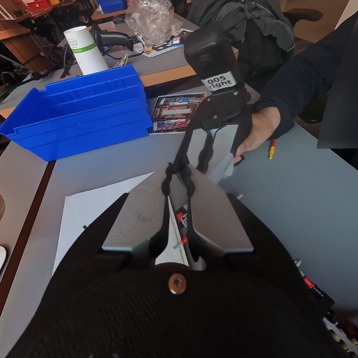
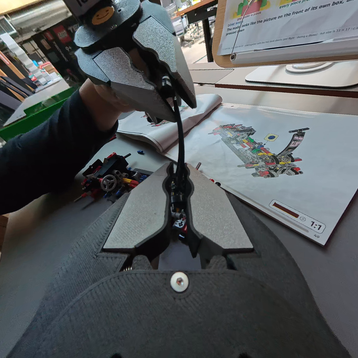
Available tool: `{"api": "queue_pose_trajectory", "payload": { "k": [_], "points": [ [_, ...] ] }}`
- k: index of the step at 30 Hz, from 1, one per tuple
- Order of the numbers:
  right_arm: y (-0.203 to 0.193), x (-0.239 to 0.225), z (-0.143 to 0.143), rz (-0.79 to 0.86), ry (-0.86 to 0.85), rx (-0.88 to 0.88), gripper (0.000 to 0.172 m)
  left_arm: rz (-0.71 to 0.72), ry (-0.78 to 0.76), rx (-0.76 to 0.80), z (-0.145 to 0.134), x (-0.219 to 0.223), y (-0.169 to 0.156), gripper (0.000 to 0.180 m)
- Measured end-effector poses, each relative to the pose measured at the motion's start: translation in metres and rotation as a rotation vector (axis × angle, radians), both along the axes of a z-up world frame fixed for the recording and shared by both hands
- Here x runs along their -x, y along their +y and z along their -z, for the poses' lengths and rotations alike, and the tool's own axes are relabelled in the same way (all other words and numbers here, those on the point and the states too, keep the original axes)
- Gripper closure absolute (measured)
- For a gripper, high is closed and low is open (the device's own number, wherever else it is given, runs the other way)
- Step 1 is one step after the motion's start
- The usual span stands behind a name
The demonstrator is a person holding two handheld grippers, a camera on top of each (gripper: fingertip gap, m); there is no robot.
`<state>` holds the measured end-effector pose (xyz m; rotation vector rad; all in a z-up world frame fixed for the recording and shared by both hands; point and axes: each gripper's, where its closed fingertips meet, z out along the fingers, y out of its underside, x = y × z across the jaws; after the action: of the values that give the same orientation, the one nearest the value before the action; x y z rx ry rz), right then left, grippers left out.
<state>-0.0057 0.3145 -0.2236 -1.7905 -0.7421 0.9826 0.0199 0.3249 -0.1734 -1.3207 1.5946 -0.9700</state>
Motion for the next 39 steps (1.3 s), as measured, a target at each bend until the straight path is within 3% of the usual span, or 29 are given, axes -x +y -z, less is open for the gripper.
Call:
{"api": "queue_pose_trajectory", "payload": {
  "k": [11, 16, 19, 22, 25, 27, 34, 39],
  "points": [
    [-0.001, -0.001, 0.0, -0.008, -0.006, -0.002, 0.171, -0.028, -0.003, -0.012, -0.008, -0.002, 0.0, 0.158],
    [-0.001, 0.0, 0.0, 0.005, -0.013, -0.01, 0.171, -0.099, 0.057, -0.103, -0.017, 0.014, 0.007, 0.149],
    [-0.001, 0.0, 0.0, 0.009, -0.007, -0.006, 0.172, -0.221, 0.099, -0.139, -0.032, 0.031, 0.019, 0.149],
    [0.0, 0.0, -0.001, 0.019, -0.003, -0.002, 0.172, -0.419, 0.171, -0.064, -0.042, 0.041, 0.032, 0.14],
    [0.001, 0.001, -0.001, 0.029, 0.005, 0.004, 0.172, -0.386, 0.203, -0.006, -0.045, 0.027, 0.006, 0.129],
    [0.0, 0.001, -0.001, 0.032, 0.003, 0.004, 0.171, -0.362, 0.251, -0.06, -0.041, 0.018, -0.008, 0.125],
    [0.0, 0.0, 0.0, 0.028, 0.0, 0.001, 0.172, -0.366, 0.443, -0.237, 0.0, 0.012, 0.002, 0.159],
    [-0.001, 0.0, 0.001, 0.016, 0.001, 0.006, 0.171, -0.272, 0.332, -0.161, 0.0, 0.004, 0.001, 0.165]
  ]
}}
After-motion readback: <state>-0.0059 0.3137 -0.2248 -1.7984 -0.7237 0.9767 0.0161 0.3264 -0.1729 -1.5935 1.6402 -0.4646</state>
